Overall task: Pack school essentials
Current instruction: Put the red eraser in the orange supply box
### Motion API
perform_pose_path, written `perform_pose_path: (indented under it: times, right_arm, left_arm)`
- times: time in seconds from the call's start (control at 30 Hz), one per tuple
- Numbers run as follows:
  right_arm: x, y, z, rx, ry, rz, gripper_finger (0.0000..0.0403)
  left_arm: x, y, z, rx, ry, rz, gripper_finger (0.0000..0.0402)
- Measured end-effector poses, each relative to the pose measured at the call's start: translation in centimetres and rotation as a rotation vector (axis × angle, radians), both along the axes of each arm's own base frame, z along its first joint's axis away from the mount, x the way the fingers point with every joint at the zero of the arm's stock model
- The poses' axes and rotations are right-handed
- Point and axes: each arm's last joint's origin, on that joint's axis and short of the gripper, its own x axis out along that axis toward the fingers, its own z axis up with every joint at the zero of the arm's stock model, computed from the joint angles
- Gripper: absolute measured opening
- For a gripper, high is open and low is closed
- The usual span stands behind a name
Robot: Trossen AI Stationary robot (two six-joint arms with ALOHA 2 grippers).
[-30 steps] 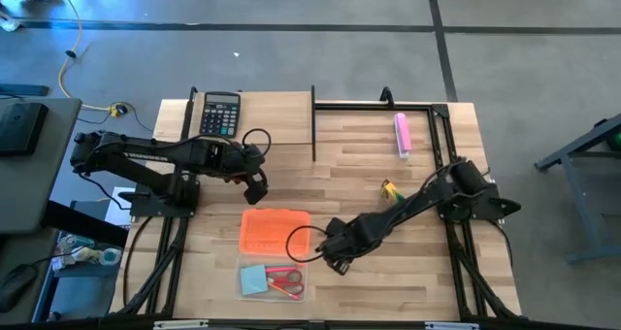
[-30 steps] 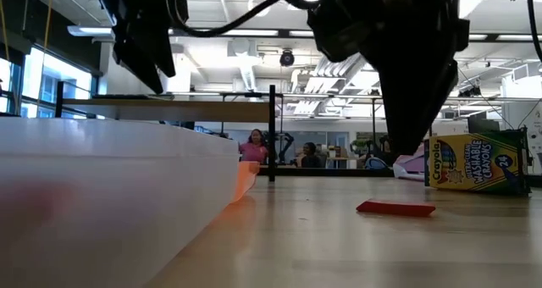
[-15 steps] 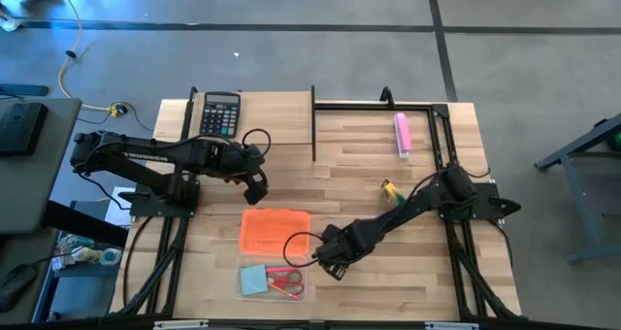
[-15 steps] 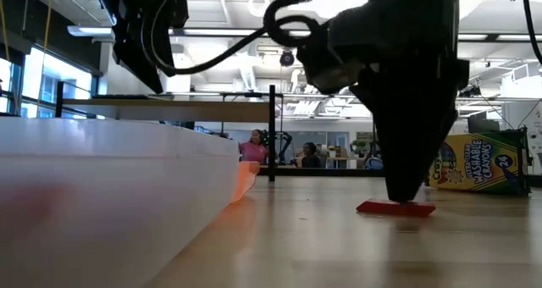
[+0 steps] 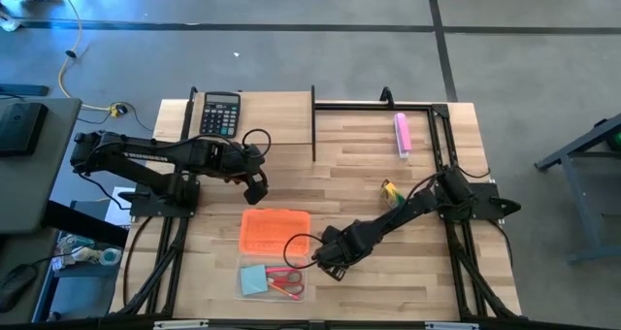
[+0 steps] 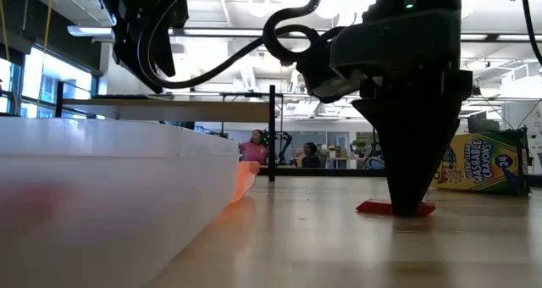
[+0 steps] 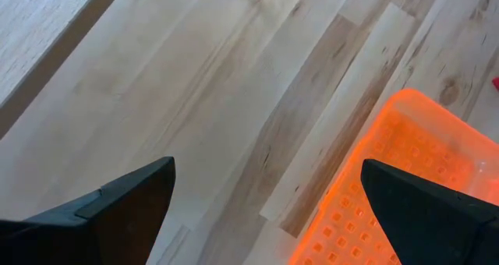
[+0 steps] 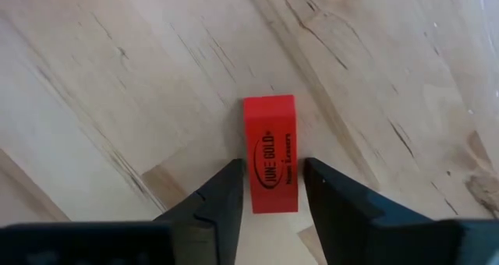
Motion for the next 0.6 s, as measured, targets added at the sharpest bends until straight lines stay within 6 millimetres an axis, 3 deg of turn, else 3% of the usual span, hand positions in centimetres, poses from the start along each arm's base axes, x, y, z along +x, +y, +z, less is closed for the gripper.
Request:
perform_pose_path:
  times: [0.33,0.6]
  right_arm:
    - [-0.31,0.52,-0.62,-0.021,0.019,-0.032,0.0077]
    - [0.07,0.71,-0.01,-0.016,0.014,-0.038,0.0068]
  left_arm:
    - [-0.16,-0.3,-0.15,-0.083,0.018,-0.061,0.0399]
    - [-0.19,-0.68,-0.21,-0.152,0.03,-0.211,0.0399]
